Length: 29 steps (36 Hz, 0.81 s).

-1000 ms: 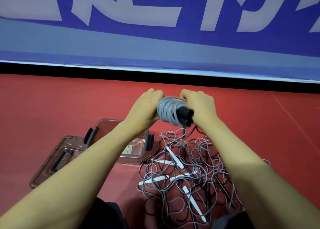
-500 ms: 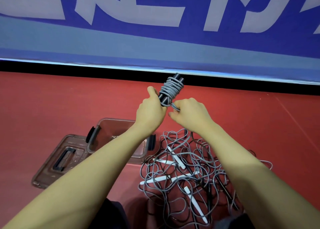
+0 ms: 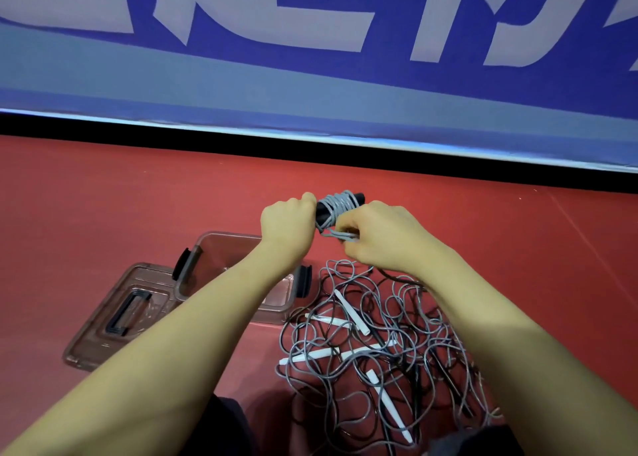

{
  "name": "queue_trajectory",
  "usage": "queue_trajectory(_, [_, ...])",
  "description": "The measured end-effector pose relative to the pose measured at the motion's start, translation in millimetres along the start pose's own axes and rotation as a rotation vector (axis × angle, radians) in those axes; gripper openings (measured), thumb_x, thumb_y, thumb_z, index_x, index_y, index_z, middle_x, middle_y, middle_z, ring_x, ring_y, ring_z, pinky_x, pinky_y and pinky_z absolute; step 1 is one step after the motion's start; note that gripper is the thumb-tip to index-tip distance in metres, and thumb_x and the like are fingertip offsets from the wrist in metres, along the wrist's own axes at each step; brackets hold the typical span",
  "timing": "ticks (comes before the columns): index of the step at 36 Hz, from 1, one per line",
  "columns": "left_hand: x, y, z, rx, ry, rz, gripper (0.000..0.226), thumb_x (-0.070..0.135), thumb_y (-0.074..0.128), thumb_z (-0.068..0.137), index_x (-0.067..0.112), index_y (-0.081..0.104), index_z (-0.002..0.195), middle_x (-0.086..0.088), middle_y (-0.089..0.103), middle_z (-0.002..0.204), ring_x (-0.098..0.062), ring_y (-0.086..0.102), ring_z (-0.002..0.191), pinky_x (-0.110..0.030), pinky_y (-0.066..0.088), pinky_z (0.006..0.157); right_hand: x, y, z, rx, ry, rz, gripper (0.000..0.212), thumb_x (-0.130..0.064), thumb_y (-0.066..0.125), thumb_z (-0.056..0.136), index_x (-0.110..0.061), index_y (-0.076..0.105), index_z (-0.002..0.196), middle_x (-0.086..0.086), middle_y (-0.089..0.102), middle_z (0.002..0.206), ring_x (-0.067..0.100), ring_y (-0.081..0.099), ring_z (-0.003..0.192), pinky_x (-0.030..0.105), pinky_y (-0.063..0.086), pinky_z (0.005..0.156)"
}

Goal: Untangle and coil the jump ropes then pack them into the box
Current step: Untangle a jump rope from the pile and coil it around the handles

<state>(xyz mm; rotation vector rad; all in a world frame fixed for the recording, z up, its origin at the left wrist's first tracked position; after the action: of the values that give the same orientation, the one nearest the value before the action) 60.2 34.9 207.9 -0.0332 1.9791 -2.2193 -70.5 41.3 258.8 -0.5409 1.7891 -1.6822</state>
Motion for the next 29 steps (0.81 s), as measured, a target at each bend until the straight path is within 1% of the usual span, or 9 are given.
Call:
queue_trajectory(3, [4.6, -3.0, 0.3, 0.012, 0.077, 0.043, 0.018, 0.006, 0.044, 0.091, 0.009, 0.049, 0.107, -0.010, 0.065, 0.102, -0.032, 0.060, 0.093, -0.027, 0.023, 0.051, -2.1, -6.6, -1.0, 0.123, -0.081, -0.274, 0.015, -0.016, 0.048, 0.087, -0.021, 0.062, 0.091, -0.001, 0.061, 0.087, 0.029, 0.055, 0.086, 0.030, 0.027, 0.068])
queue_trajectory(5, [8.6, -3.5, 2.5, 0.039, 0.142, 0.046, 0.016, 0.008, 0.047, 0.090, 0.010, 0.053, 0.105, -0.008, 0.066, 0.101, -0.030, 0.058, 0.096, -0.028, 0.025, 0.056, -4.1, -6.8, -0.9, 0.269, -0.122, -0.363, 0.013, -0.012, 0.057, 0.083, -0.019, 0.065, 0.091, 0.001, 0.061, 0.091, 0.028, 0.058, 0.087, 0.031, 0.025, 0.066])
queue_trajectory(8, [13.2, -10.7, -0.3, 0.281, 0.324, 0.059, 0.013, 0.004, 0.065, 0.061, 0.013, 0.059, 0.067, -0.003, 0.063, 0.061, -0.024, 0.060, 0.060, -0.023, 0.025, 0.053, -1.2, -3.5, 0.2, 0.312, -0.015, -0.293, 0.020, -0.009, 0.053, 0.086, -0.016, 0.062, 0.103, 0.005, 0.058, 0.104, 0.030, 0.059, 0.095, 0.032, 0.025, 0.067])
queue_trajectory(10, [14.6, -23.6, -6.6, 0.428, 0.428, 0.025, 0.010, 0.009, 0.053, 0.052, 0.017, 0.049, 0.048, 0.002, 0.050, 0.041, -0.021, 0.050, 0.042, -0.019, 0.019, 0.050, 9.1, 2.2, 2.1, 0.200, 0.138, -0.175, 0.025, -0.011, 0.043, 0.091, -0.015, 0.057, 0.111, 0.005, 0.060, 0.111, 0.031, 0.057, 0.104, 0.033, 0.032, 0.071])
queue_trajectory(13, [13.2, -12.2, -1.7, 0.385, 0.490, -0.012, 0.012, 0.011, 0.045, 0.063, 0.013, 0.051, 0.052, -0.002, 0.052, 0.047, -0.023, 0.052, 0.047, -0.021, 0.020, 0.050, 18.9, 4.3, 3.3, 0.152, 0.248, -0.007, 0.027, -0.013, 0.041, 0.091, -0.017, 0.060, 0.111, 0.010, 0.064, 0.109, 0.035, 0.056, 0.104, 0.038, 0.043, 0.077])
queue_trajectory(16, [14.3, -2.6, -0.3, 0.087, 0.413, -0.020, 0.013, 0.019, 0.052, 0.088, 0.008, 0.058, 0.088, -0.008, 0.062, 0.087, -0.031, 0.059, 0.084, -0.029, 0.028, 0.059, 22.2, 2.7, 4.3, 0.140, 0.284, 0.070, 0.028, -0.016, 0.043, 0.091, -0.022, 0.063, 0.110, 0.008, 0.064, 0.112, 0.033, 0.055, 0.107, 0.037, 0.041, 0.078])
queue_trajectory(20, [9.8, -2.6, 0.9, 0.037, 0.324, 0.041, 0.024, 0.036, 0.050, 0.091, 0.016, 0.056, 0.101, -0.002, 0.062, 0.103, -0.026, 0.056, 0.099, -0.028, 0.030, 0.064, 23.4, -2.8, 4.6, 0.169, 0.311, 0.169, 0.023, -0.019, 0.049, 0.088, -0.025, 0.068, 0.100, 0.004, 0.067, 0.104, 0.029, 0.057, 0.103, 0.037, 0.044, 0.080])
queue_trajectory(26, [12.6, -8.5, 2.4, 0.082, 0.354, 0.042, 0.016, 0.028, 0.051, 0.090, 0.016, 0.060, 0.095, -0.002, 0.065, 0.097, -0.029, 0.059, 0.091, -0.028, 0.026, 0.063, 20.5, -14.2, 2.7, 0.304, 0.323, -0.072, 0.014, -0.023, 0.053, 0.088, -0.017, 0.065, 0.091, 0.007, 0.067, 0.093, 0.032, 0.058, 0.095, 0.030, 0.032, 0.067])
queue_trajectory(29, [11.6, -14.8, -0.3, 0.201, 0.513, 0.040, 0.007, 0.013, 0.061, 0.063, 0.017, 0.057, 0.058, -0.001, 0.061, 0.057, -0.023, 0.055, 0.054, -0.023, 0.021, 0.056, 18.6, -18.3, 0.5, 0.415, 0.230, -0.231, 0.007, -0.018, 0.061, 0.082, -0.013, 0.061, 0.078, 0.006, 0.060, 0.069, 0.032, 0.057, 0.082, 0.032, 0.025, 0.068])
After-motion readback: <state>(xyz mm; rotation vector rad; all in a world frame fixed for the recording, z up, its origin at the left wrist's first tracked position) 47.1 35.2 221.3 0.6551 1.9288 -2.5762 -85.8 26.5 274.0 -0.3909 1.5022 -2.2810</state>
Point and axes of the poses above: each hand's wrist, its own z-axis towards the middle knuckle, its own y-axis out of the palm, x = y × z, the point moved 3 cm from there along z, towards the middle knuckle
